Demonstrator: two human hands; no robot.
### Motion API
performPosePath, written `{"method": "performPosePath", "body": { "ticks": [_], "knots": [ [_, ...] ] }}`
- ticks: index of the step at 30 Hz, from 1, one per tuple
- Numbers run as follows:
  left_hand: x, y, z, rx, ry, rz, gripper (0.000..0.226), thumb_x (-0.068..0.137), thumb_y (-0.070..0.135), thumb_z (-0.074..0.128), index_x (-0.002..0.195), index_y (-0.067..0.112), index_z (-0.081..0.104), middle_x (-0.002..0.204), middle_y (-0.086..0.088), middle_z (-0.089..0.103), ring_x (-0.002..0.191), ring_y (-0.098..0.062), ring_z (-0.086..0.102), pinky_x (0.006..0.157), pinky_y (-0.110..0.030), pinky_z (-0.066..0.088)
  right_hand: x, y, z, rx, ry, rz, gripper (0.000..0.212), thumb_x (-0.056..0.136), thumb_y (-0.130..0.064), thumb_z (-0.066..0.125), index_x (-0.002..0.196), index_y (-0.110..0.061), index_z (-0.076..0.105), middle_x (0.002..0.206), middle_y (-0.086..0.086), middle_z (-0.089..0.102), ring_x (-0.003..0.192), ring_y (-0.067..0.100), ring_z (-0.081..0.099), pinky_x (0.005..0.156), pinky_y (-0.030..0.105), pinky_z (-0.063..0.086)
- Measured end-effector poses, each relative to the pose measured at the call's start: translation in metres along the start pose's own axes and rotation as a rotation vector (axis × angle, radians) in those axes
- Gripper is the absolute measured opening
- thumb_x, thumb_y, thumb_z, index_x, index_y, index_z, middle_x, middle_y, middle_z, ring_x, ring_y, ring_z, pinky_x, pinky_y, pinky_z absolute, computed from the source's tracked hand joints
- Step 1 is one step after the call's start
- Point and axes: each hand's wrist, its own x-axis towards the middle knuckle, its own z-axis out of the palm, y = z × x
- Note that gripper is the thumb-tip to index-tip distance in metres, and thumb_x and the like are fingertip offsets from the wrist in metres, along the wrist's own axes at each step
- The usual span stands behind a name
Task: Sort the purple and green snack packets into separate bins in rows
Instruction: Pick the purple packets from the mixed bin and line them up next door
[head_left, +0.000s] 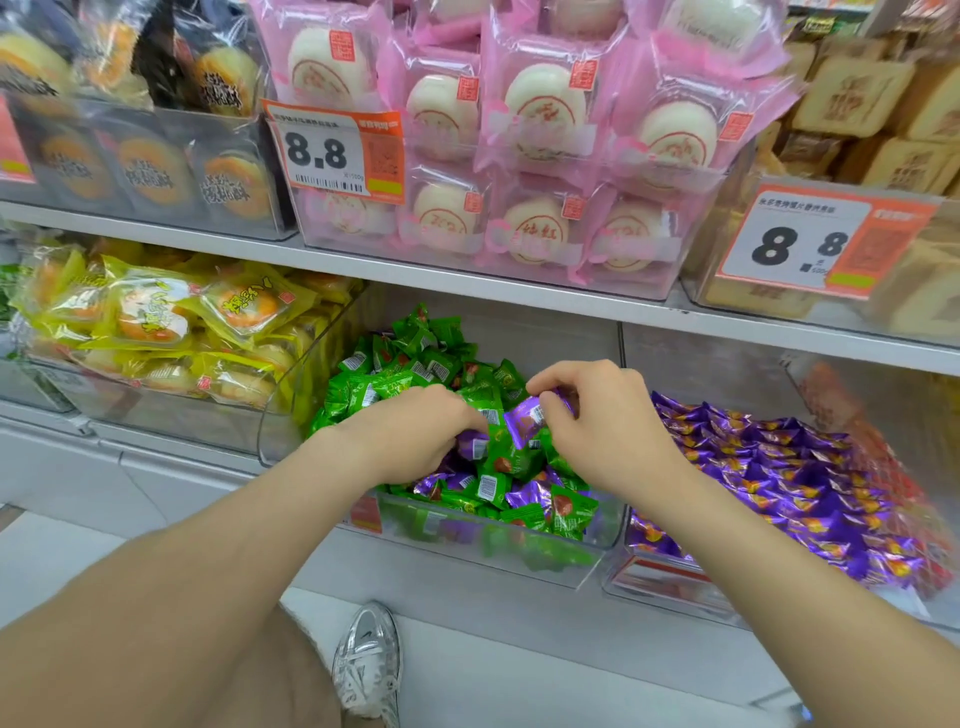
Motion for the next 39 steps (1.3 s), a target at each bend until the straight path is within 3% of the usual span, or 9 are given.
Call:
{"method": "performPosePath", "body": {
  "ticks": [5, 9, 12, 18, 23, 28, 31, 35, 39],
  "knots": [
    [-0.002, 0.014, -0.006, -0.169, 0.046, -0.04, 0.032, 0.087, 0.017, 0.059, 0.112, 0.032, 0.074, 0.083, 0.009, 0.071, 0.079, -0.018, 0.065, 0.073, -0.038, 0.057, -0.004, 0.006, -0.013, 0.019, -0.06, 0.02, 0.032, 0.083, -0.025, 0.076, 0.114, -0.028, 0.078, 0.088, -0.012, 0.076, 0.078, 0.009, 0.067, 0.1, 0.03, 0.051],
    [-0.002, 0.026, -0.009, -0.383, 0.154, -0.113, 0.015, 0.086, 0.035, 0.068, 0.095, 0.027, 0.076, 0.084, 0.005, 0.072, 0.074, -0.011, 0.067, 0.07, -0.036, 0.057, -0.01, 0.01, -0.015, -0.038, -0.052, -0.054, 0.026, 0.087, -0.032, 0.077, 0.113, -0.031, 0.076, 0.075, -0.01, 0.067, 0.075, 0.003, 0.061, 0.086, 0.028, 0.048],
    [0.002, 0.038, -0.018, -0.699, 0.238, -0.237, 0.012, 0.087, 0.033, 0.069, 0.081, 0.023, 0.071, 0.073, 0.004, 0.073, 0.06, -0.009, 0.066, 0.064, -0.034, 0.056, -0.014, 0.012, -0.013, -0.031, -0.02, -0.128, 0.019, 0.091, -0.043, 0.075, 0.108, -0.034, 0.073, 0.085, -0.013, 0.06, 0.076, 0.0, 0.056, 0.079, 0.027, 0.041],
    [0.004, 0.063, -0.036, -1.288, 0.198, -0.244, 0.018, 0.104, 0.02, 0.055, 0.111, 0.012, 0.069, 0.097, -0.008, 0.078, 0.095, -0.029, 0.077, 0.084, -0.042, 0.064, -0.017, 0.011, -0.01, 0.061, 0.07, -0.103, 0.016, 0.093, -0.043, 0.073, 0.089, -0.031, 0.064, 0.087, -0.015, 0.058, 0.08, 0.003, 0.058, 0.076, 0.028, 0.049],
    [0.008, 0.072, -0.03, -1.263, 0.257, -0.309, 0.024, 0.109, 0.039, 0.054, 0.114, 0.02, 0.069, 0.1, -0.003, 0.078, 0.092, -0.019, 0.077, 0.086, -0.046, 0.065, -0.015, 0.009, -0.022, 0.225, 0.117, 0.009, 0.012, 0.092, -0.042, 0.076, 0.094, -0.031, 0.07, 0.064, -0.023, 0.063, 0.065, 0.004, 0.056, 0.067, 0.024, 0.039],
    [0.012, 0.084, -0.034, -1.309, 0.415, -0.285, 0.017, 0.107, 0.012, 0.054, 0.111, 0.012, 0.07, 0.1, -0.013, 0.077, 0.095, -0.02, 0.077, 0.094, -0.046, 0.062, -0.019, 0.021, -0.039, 0.523, 0.069, 0.159, 0.02, 0.089, -0.042, 0.081, 0.088, -0.023, 0.075, 0.067, -0.003, 0.075, 0.06, 0.012, 0.072, 0.066, 0.034, 0.058],
    [0.01, 0.093, -0.039, -1.172, 0.497, -0.264, 0.02, 0.1, 0.01, 0.048, 0.103, 0.024, 0.062, 0.099, -0.012, 0.072, 0.091, -0.018, 0.072, 0.093, -0.048, 0.059, -0.024, 0.03, -0.048, 0.523, 0.044, 0.199, 0.019, 0.088, -0.038, 0.083, 0.086, -0.021, 0.073, 0.065, -0.001, 0.075, 0.062, 0.014, 0.075, 0.062, 0.03, 0.055],
    [0.002, 0.11, -0.047, -1.109, 0.42, -0.165, 0.008, 0.087, 0.025, 0.051, 0.092, 0.019, 0.051, 0.072, 0.002, 0.053, 0.065, -0.017, 0.046, 0.064, -0.042, 0.043, -0.028, 0.048, -0.058, 0.437, 0.03, 0.161, 0.01, 0.088, -0.036, 0.082, 0.093, -0.032, 0.075, 0.075, -0.002, 0.076, 0.072, 0.023, 0.074, 0.076, 0.048, 0.062],
    [0.004, 0.13, -0.05, -0.775, 0.497, -0.1, 0.036, 0.089, 0.045, 0.075, 0.09, 0.023, 0.047, 0.064, 0.007, 0.042, 0.057, -0.011, 0.036, 0.056, -0.028, 0.032, -0.04, 0.059, -0.079, 0.317, -0.087, 0.065, 0.01, 0.09, -0.03, 0.082, 0.1, -0.031, 0.08, 0.073, -0.015, 0.075, 0.067, 0.002, 0.068, 0.07, 0.024, 0.054]
  ]
}}
